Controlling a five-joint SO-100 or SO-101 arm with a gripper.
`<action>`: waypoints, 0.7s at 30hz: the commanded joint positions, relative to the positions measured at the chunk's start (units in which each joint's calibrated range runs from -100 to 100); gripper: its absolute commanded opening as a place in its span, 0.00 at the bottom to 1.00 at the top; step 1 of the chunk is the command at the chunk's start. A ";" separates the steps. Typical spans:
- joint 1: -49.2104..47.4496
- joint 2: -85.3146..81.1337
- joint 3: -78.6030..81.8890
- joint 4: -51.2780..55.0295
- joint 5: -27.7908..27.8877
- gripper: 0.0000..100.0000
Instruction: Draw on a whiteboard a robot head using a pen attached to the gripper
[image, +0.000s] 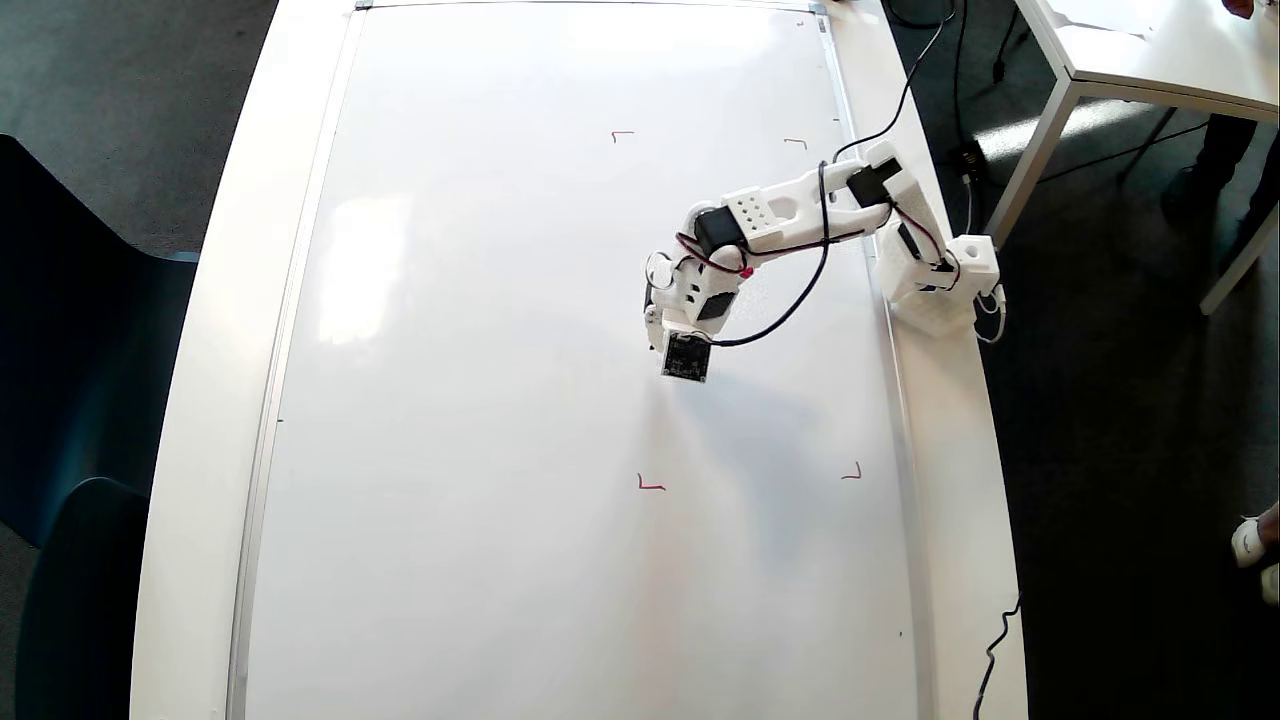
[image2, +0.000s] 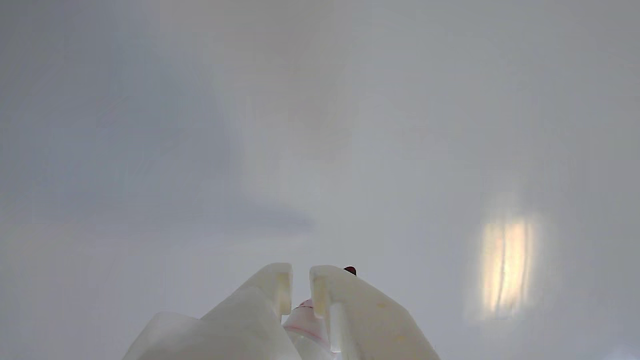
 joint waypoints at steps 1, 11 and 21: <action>-0.02 0.21 -2.74 -0.56 -0.27 0.01; -0.53 1.13 -2.38 -0.13 -1.99 0.01; -0.83 3.31 -2.38 0.31 -2.79 0.01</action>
